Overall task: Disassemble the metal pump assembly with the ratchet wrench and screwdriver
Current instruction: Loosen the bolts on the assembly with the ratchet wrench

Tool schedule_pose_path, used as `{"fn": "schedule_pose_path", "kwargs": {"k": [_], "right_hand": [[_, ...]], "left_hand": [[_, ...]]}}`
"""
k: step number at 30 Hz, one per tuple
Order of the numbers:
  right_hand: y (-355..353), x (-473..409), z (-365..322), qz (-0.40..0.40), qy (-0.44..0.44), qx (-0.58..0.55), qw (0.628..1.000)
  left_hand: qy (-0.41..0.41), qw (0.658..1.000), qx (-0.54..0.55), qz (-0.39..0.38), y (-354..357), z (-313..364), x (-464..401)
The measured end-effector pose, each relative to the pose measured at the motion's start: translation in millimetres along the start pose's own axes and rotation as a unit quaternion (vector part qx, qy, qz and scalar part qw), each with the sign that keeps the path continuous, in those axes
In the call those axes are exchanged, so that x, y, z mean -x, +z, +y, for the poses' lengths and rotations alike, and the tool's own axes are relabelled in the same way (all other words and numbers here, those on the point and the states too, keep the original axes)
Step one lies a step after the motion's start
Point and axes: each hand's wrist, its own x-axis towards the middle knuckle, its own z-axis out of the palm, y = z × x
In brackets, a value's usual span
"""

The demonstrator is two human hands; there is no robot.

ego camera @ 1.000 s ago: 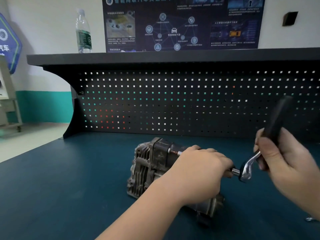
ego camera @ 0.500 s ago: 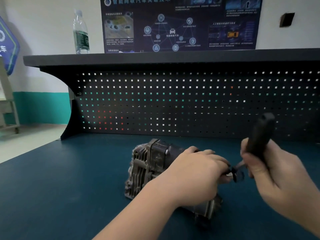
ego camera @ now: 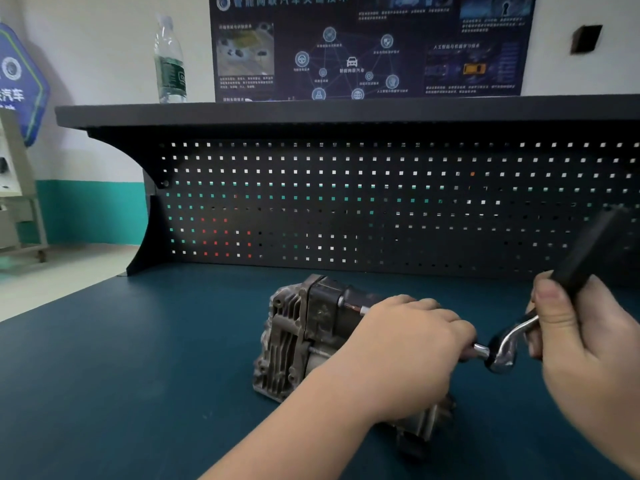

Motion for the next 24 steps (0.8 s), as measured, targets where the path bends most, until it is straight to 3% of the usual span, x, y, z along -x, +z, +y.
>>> {"fn": "schedule_pose_path", "kwargs": {"k": [12,14,19,21,22,24], "right_hand": [[0,5,-1,-0.003,0.044,-0.046,0.998],[-3,5,-3,-0.025,-0.002,-0.039,0.999],[-12,5,-1,-0.081,-0.234,0.037,0.968],[-11,9,4,-0.096,-0.265,0.029,0.959],[-9,9,3,-0.088,-0.230,0.014,0.969],[-4,2,2,-0.054,-0.049,-0.061,0.995]], "left_hand": [[0.013,1.000,0.017,-0.019,1,-7,0],[0.006,0.999,0.027,-0.029,1,-8,-1],[-0.023,0.996,0.086,-0.026,-3,-9,-3],[-0.021,0.997,0.062,-0.031,0,-8,-3],[-0.018,0.998,0.046,-0.034,2,-8,-3],[-0.012,0.999,0.033,-0.028,4,-7,-3]]}}
